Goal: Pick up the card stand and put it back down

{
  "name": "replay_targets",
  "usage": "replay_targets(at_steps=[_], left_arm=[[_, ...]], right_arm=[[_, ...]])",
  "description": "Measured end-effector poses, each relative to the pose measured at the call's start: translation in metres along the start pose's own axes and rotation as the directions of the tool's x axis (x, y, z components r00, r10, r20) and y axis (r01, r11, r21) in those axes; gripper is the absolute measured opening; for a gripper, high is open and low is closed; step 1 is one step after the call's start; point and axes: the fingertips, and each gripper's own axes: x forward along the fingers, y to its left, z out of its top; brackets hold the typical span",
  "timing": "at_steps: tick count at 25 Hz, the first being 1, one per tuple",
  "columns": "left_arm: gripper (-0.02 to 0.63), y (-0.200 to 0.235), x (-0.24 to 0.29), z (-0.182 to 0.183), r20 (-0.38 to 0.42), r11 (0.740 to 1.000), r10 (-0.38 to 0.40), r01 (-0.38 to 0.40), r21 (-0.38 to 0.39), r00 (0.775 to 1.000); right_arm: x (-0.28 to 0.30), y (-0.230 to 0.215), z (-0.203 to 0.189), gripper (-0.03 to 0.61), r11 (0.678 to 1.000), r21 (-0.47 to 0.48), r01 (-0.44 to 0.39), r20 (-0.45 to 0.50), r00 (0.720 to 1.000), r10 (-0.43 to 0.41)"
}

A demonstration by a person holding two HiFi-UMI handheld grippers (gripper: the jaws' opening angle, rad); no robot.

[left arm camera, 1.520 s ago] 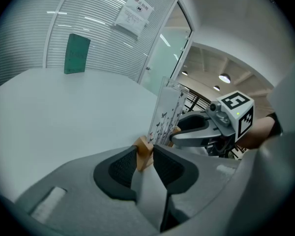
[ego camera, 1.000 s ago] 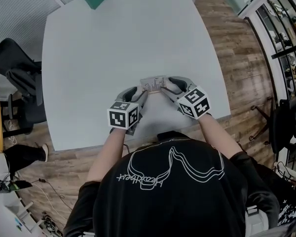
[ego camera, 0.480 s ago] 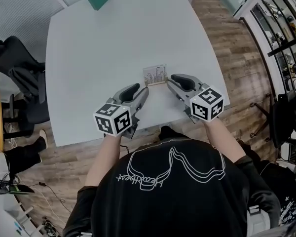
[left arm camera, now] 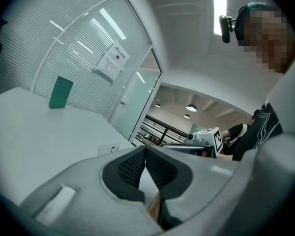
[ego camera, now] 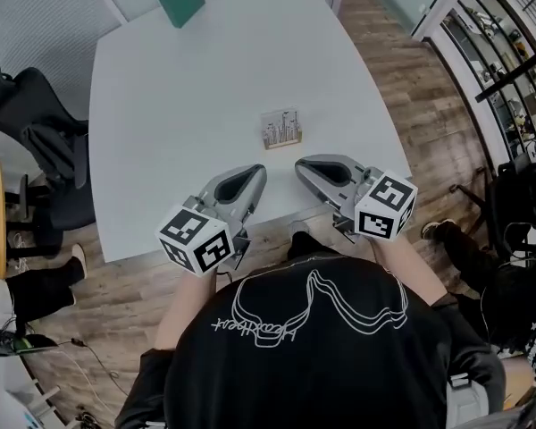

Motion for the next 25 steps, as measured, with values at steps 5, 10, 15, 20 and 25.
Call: replay_targets(at_steps=[5,10,15,20,25], left_arm=[[0.014,-0.010,-0.016,-0.001,0.001,0.998,0.013,-0.013,0.059,1.000],[0.014,-0.014,-0.022,-0.002,-0.002,0.998,0.013,-0.013,0.067,1.000],[0.014,-0.021,-0.030,-0.008,-0.002,0.997,0.005,-0.005,0.076,1.000],[0.014,-0.025,-0.033,-0.011,-0.003,0.997,0.001,-0.001,0.083,1.000],[0.014,-0.028,-0.034,-0.014,-0.007,0.997,-0.002,0.002,0.083,1.000]], right_arm=[[-0.001,0.026,-0.006,0.008,0.998,-0.063,-0.013,-0.038,0.999,0.010],[0.000,0.034,-0.006,0.008,0.999,-0.051,-0.003,-0.045,0.999,0.001],[0.000,0.045,-0.009,0.008,0.998,-0.064,-0.006,-0.039,0.999,0.003],[-0.002,0.049,-0.011,0.008,0.998,-0.066,-0.004,-0.038,0.999,0.001],[-0.003,0.052,-0.012,0.008,0.998,-0.067,-0.001,-0.040,0.999,-0.001]])
